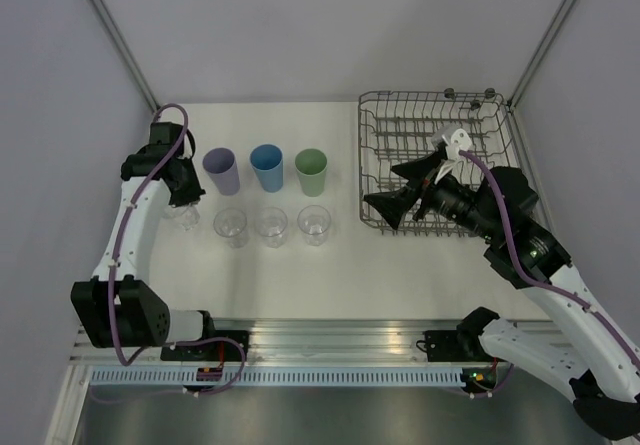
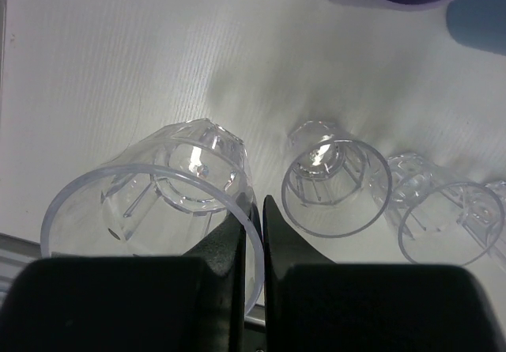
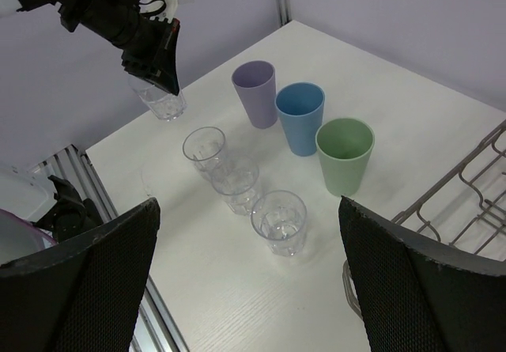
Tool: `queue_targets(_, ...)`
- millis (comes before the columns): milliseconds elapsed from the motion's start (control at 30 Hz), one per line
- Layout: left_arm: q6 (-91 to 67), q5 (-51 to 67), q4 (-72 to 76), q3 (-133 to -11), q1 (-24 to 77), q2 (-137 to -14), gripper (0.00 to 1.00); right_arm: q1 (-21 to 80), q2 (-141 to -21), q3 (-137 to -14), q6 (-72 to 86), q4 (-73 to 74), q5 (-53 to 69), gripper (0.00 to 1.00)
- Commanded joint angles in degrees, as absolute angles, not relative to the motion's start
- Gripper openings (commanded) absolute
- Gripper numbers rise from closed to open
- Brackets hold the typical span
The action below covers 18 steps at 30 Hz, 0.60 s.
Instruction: Unload the cups from the dish rack
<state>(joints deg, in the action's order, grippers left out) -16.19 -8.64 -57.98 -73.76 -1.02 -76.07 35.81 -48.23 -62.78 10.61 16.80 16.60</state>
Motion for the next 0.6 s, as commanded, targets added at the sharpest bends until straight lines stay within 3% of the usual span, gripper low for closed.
queue_targets(0,-14.6,-7.1,-54.8,-74.0,-3.3,-78.2,0.02,35.9,-46.2,-62.3,9.7,16.3,16.2,0.98)
queue_targets(567,-22.5,-12.8,-43.2,-64.7,-4.7,-85.2,0.02,35.9,-40.8,-59.1,11.5,12.7,20.0,0.98)
